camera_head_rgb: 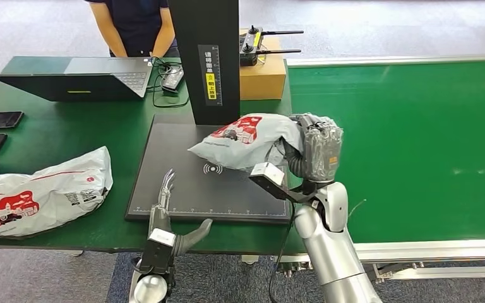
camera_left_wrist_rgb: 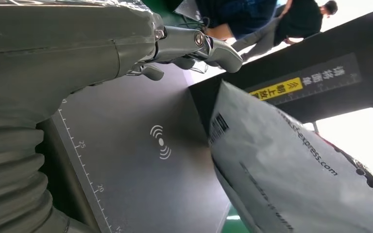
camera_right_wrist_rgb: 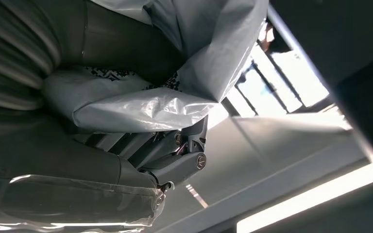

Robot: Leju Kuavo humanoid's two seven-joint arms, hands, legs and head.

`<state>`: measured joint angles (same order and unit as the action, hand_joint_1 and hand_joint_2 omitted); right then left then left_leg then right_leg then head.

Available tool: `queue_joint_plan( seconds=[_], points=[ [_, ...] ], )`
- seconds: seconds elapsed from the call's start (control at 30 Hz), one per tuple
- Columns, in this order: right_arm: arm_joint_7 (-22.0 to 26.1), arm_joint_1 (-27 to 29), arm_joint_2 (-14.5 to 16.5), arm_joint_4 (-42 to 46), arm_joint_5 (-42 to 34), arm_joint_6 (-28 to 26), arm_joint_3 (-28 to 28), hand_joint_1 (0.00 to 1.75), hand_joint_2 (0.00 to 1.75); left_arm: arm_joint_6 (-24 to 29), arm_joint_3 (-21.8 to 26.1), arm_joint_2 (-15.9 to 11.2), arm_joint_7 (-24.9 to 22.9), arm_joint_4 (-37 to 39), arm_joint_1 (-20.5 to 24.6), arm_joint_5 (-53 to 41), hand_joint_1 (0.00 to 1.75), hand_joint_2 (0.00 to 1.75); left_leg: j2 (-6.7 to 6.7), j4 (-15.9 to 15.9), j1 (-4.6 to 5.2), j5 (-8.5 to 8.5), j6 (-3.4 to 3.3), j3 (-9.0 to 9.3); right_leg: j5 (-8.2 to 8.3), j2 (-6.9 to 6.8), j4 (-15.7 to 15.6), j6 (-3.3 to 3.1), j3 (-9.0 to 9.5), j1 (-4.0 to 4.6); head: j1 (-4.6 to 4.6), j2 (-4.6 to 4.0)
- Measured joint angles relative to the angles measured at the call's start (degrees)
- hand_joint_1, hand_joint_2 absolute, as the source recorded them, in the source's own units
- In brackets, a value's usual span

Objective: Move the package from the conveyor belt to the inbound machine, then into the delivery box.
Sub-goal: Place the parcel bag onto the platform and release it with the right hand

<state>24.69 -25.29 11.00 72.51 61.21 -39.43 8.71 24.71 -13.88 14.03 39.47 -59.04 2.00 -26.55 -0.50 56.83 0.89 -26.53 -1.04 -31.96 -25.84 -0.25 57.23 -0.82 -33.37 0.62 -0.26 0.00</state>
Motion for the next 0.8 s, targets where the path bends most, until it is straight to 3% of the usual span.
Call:
queue_joint_plan(
  seconds=[0.33,0.73,0.77,0.8],
  points=[
    [8.03,-6.83,-1.17,-19.41,-17.52,0.1,13.95,1.75,1.75,0.46,-0.24,-0.02,0.67,0.65,1.63,-0.81,0.0,1.75,0.0,0.0,0.0,0.0,0.01,-0.05,0.0,0.0,0.04,-0.05,-0.08,0.0,-0.01,0.0],
    [9.8,-7.99,-1.69,-26.27,-20.59,0.7,23.95,1.73,1.75,-0.6,-0.41,0.01,0.7,1.6,2.47,-1.81,0.0,1.75,-0.01,0.0,0.0,0.0,0.01,-0.03,-0.01,0.01,0.04,-0.06,-0.07,0.01,0.0,0.0],
    [9.2,-8.11,-1.75,-27.22,-19.78,0.41,24.24,1.71,1.75,-0.61,-0.47,0.01,0.7,1.66,2.52,-1.8,0.0,1.75,-0.01,0.0,0.0,0.0,0.01,-0.03,0.0,0.01,0.04,-0.06,-0.07,0.01,0.0,0.0],
    [8.45,-8.26,-1.8,-28.34,-18.8,0.14,24.38,1.44,1.75,-0.65,-0.53,0.01,0.7,1.7,2.54,-1.81,0.0,1.75,-0.01,0.01,0.0,0.0,0.01,-0.02,0.0,0.01,0.04,-0.06,-0.07,0.01,0.0,0.0]
  ],
)
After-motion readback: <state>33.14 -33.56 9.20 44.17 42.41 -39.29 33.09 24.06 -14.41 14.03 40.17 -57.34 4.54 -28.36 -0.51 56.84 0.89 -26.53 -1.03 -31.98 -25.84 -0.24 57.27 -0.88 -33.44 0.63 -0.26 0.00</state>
